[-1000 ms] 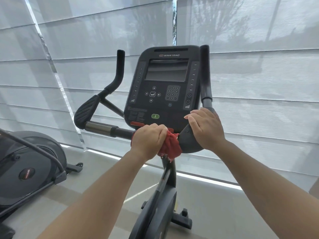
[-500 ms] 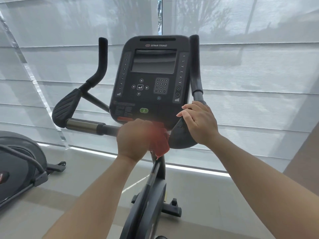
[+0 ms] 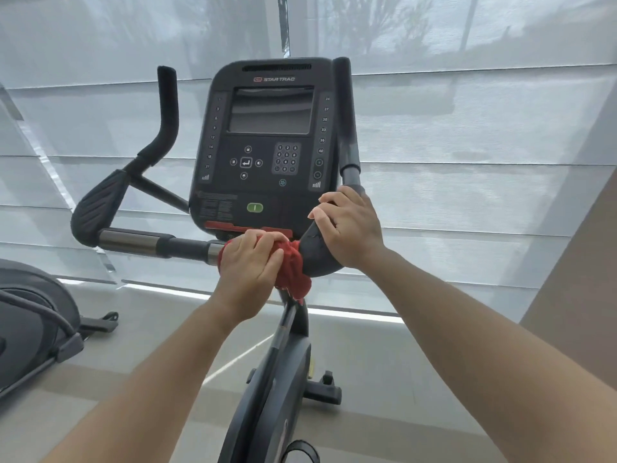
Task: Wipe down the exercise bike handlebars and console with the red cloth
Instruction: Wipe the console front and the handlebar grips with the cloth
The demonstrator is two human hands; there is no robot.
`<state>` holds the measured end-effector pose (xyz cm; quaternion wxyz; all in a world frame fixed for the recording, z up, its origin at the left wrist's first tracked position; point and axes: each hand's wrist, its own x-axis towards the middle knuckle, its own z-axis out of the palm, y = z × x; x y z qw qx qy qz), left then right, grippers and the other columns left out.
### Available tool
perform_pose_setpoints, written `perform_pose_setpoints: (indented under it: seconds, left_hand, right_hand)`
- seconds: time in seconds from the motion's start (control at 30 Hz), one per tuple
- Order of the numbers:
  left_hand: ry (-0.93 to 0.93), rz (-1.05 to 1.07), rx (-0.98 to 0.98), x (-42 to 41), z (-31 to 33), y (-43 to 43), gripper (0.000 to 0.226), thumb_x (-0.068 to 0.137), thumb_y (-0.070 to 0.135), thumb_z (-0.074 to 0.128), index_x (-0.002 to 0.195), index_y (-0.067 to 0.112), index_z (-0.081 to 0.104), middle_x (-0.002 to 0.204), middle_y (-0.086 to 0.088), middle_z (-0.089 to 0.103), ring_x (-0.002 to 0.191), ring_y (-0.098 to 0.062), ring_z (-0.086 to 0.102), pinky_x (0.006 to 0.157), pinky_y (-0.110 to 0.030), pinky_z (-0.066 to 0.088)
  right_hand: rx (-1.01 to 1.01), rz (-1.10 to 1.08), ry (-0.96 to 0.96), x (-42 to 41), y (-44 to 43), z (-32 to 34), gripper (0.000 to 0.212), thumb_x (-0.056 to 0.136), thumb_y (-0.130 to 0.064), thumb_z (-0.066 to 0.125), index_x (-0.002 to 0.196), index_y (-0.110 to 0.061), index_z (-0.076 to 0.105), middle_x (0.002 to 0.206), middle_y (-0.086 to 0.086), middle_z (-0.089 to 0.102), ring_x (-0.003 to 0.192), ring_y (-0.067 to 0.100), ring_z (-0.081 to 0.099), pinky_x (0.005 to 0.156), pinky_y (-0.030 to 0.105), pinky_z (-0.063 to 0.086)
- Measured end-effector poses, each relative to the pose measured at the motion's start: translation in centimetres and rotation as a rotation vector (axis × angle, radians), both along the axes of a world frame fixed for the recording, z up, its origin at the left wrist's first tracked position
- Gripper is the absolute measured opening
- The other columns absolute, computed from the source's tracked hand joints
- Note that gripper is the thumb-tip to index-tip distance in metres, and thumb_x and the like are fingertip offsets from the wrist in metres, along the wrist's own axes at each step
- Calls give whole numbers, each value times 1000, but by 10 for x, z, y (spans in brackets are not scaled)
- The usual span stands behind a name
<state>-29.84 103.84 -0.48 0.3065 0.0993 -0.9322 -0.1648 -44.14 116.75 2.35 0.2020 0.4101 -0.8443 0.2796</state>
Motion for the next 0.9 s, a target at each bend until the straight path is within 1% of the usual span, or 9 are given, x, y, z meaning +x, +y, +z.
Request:
perform_pose_setpoints:
  seconds: [0.13,0.23,0.33,0.4,0.5,0.57,0.63,0.73,0.9]
  left_hand:
    - [-22,47,-18,1,3,6,36,90,35,31,108,19,58,107,0,55,100,-20,46,94,-35,32]
    - [59,118,42,-5,8,17,24,94,23,41,99,12,61,99,-5,61,95,-23,52,89,-37,37]
    - [108,196,121,-13,12,28,17,94,13,46,98,7,61,97,-9,62,94,-24,53,88,-39,40]
    - [159,231,183,-17,14,37,18,95,13,45,100,7,60,97,-8,62,95,-24,53,89,-38,42]
    - [326,275,374,-23,21,52,18,98,16,41,102,13,58,100,-5,61,95,-17,55,86,-21,44]
    - [418,295,431,-30,26,62,18,99,20,40,104,16,57,103,-3,61,97,-14,55,83,-11,42]
    - [391,290,361,-37,29,72,22,99,22,40,108,15,58,106,-3,61,101,-16,55,88,-20,42]
    - [198,368,114,-47,17,80,27,98,23,41,117,14,58,111,-5,62,104,-22,53,93,-33,40]
    - [124,433,0,-47,10,78,39,95,32,33,121,12,55,107,-6,61,97,-24,54,85,-32,38]
  right_hand:
    - [17,14,2,-3,0,-2,56,88,-46,16,97,-31,68,125,-10,54,130,13,30,113,46,13]
    - [34,63,-7,-7,1,-3,57,90,-45,14,99,-31,68,129,-8,52,134,15,27,114,49,9]
    - [-21,193,-80,-16,5,-5,58,91,-42,11,100,-30,67,126,-8,54,135,13,28,116,48,0]
    - [-83,299,-163,-23,9,-2,60,90,-43,10,103,-27,67,122,-9,56,132,12,32,116,47,4]
    - [-145,424,-169,-46,15,14,61,90,-43,13,105,-18,66,116,-4,60,120,13,44,109,40,25]
    - [-101,471,-129,-65,12,27,61,91,-42,13,109,-16,65,118,-1,59,122,15,42,104,32,23]
    - [-16,492,-110,-81,4,35,60,93,-43,12,115,-20,63,128,-3,55,131,15,34,109,37,15]
    - [62,491,-82,-91,-7,28,58,97,-45,10,116,-29,63,134,-9,53,136,14,29,115,42,11]
    - [-63,524,-77,-94,-11,21,61,95,-46,6,109,-38,65,127,-14,58,129,9,38,113,39,17]
